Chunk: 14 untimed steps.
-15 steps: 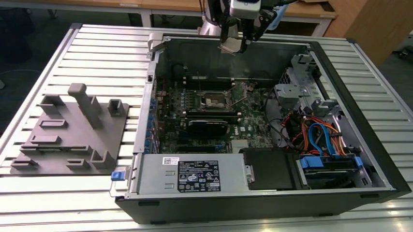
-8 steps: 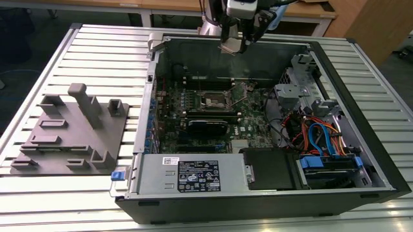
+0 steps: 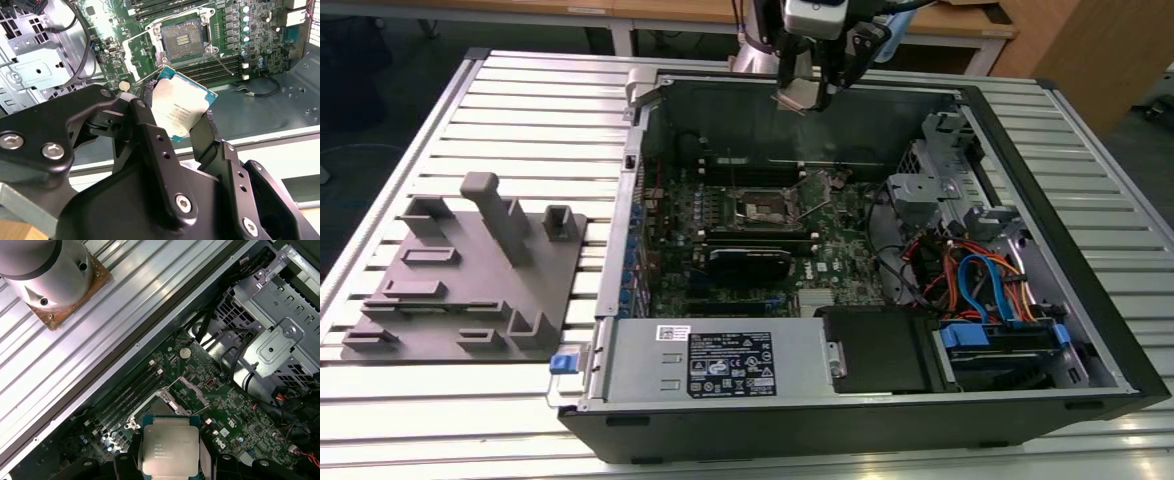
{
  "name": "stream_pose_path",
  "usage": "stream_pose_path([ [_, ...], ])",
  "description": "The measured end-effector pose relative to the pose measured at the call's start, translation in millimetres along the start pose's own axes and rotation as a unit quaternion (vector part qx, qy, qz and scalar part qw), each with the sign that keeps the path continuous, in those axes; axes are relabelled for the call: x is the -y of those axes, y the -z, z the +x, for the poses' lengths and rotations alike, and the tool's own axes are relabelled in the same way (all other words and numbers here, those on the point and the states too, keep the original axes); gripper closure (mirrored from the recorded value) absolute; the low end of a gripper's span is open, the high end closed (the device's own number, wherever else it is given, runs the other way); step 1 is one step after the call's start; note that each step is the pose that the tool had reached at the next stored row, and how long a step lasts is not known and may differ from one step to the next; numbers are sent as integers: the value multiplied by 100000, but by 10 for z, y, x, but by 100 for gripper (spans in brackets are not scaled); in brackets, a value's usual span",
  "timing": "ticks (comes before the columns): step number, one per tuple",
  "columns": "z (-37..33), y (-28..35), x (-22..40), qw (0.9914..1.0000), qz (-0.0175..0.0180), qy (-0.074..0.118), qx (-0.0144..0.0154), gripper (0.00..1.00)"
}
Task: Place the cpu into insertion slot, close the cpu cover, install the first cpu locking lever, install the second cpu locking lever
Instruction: 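Place the cpu into insertion slot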
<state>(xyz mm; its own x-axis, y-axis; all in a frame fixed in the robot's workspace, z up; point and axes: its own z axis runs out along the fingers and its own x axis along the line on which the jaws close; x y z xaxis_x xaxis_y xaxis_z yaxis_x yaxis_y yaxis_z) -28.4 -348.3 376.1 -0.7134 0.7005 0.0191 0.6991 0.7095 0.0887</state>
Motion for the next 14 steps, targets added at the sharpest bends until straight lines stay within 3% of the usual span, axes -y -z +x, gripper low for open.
stream_pose_path([
  [14,0,0,0,99999,-8,-485,44,46],
])
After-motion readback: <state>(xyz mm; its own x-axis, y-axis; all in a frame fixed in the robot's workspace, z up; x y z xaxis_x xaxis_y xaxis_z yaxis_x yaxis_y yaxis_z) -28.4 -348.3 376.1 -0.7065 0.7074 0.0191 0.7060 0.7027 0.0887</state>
